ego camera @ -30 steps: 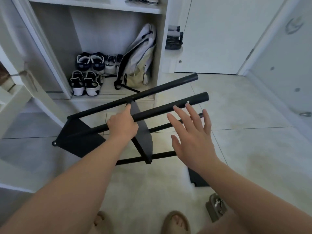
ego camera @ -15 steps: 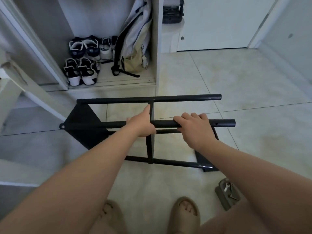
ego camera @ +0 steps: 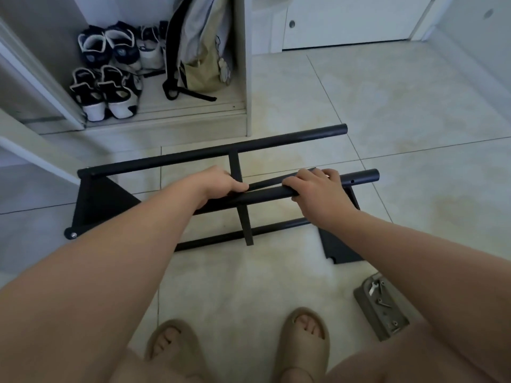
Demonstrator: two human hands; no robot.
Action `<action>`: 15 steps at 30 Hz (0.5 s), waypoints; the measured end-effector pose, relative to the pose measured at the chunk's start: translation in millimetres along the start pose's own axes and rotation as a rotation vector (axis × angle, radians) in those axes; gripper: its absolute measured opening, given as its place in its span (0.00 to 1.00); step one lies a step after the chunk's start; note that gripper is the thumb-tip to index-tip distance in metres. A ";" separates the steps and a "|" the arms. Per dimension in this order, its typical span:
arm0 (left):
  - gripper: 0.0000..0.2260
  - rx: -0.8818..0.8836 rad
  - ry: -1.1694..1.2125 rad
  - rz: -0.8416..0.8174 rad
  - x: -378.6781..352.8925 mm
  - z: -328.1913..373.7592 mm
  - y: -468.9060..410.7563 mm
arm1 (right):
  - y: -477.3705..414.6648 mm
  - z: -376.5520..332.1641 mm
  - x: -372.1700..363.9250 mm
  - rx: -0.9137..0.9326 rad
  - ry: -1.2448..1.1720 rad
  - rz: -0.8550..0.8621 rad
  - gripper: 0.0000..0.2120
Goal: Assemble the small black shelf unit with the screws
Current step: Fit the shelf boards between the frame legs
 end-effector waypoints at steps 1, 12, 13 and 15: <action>0.13 -0.005 0.012 0.000 2.3 -2.1 0.2 | -3.7 -1.6 -0.8 -0.001 -0.008 -0.010 0.16; 0.11 -0.059 0.155 0.074 3.6 -10.8 -4.9 | -14.4 -5.6 -2.1 -0.052 -0.053 -0.077 0.13; 0.11 -0.062 0.155 0.077 3.4 -11.1 -5.5 | -14.3 -5.5 -3.2 -0.058 -0.056 -0.078 0.12; 0.12 -0.062 0.152 0.088 4.0 -11.8 -7.0 | -15.6 -5.4 -5.7 -0.067 -0.067 -0.078 0.11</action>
Point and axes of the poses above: each hand's wrist, its own y-axis away from the middle knuckle, its own x-axis out of the back of the hand, z = x × y, the point moved 5 cm from there along -y, towards the middle knuckle, and after that the axes turned 10 degrees about z, right-handed, at the moved point
